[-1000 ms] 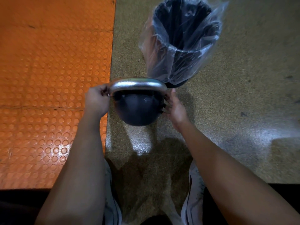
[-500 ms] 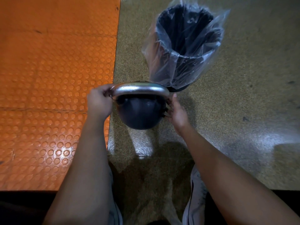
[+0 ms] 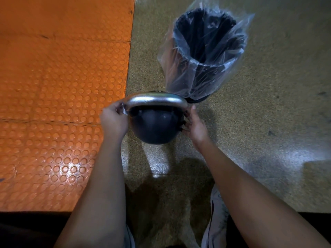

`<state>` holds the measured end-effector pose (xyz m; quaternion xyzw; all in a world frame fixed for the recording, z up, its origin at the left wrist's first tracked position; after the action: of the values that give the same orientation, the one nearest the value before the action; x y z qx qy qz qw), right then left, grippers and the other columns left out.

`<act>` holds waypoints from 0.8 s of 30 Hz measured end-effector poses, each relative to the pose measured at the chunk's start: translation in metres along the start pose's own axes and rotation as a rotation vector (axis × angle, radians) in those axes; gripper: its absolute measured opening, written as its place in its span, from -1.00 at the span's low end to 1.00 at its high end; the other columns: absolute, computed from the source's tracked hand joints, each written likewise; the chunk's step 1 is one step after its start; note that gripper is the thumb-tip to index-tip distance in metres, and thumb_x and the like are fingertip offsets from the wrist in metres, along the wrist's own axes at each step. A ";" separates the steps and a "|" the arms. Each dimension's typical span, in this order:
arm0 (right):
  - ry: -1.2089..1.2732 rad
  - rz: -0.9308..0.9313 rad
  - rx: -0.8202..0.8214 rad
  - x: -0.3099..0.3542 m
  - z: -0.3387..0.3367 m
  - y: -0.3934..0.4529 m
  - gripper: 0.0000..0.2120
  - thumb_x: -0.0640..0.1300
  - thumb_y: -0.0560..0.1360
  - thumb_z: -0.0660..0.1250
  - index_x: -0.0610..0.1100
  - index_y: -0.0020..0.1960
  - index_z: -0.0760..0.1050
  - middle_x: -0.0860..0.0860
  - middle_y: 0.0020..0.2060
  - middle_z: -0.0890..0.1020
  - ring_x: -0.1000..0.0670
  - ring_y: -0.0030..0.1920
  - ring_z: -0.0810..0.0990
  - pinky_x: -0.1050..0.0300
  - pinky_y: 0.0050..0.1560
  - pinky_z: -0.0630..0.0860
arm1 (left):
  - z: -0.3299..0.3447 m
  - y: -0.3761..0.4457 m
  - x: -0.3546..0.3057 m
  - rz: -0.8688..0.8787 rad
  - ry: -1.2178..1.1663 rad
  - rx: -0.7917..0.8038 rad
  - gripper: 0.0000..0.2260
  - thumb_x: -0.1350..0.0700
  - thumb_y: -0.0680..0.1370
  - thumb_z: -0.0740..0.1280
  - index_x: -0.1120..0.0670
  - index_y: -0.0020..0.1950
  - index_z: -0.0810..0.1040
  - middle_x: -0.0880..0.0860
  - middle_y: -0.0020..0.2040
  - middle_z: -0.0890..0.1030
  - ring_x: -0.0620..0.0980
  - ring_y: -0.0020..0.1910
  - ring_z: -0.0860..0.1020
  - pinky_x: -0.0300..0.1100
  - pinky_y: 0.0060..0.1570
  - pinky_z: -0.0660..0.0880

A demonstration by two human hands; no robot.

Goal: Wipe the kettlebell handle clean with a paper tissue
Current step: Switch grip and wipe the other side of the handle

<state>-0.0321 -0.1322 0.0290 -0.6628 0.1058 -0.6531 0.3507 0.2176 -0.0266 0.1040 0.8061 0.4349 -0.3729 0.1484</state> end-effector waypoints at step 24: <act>-0.105 -0.019 -0.009 0.005 -0.001 -0.003 -0.35 0.74 0.21 0.23 0.41 0.12 0.62 0.10 0.35 0.62 -0.10 0.40 0.54 -0.32 0.46 0.42 | -0.001 -0.027 -0.012 -0.039 -0.240 -0.338 -0.59 0.24 0.42 0.17 0.06 0.15 0.70 0.09 0.08 0.70 0.06 0.08 0.62 -0.13 0.13 0.50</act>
<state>-0.0331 -0.1328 0.0344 -0.6985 0.0841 -0.6203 0.3467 0.1918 -0.0171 0.1156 0.7108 0.4862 -0.3910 0.3249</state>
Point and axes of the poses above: each hand's wrist, its own y-axis towards the middle knuckle, its own z-axis out of the palm, x = y × z, the point moved 5 cm from there along y, towards the middle knuckle
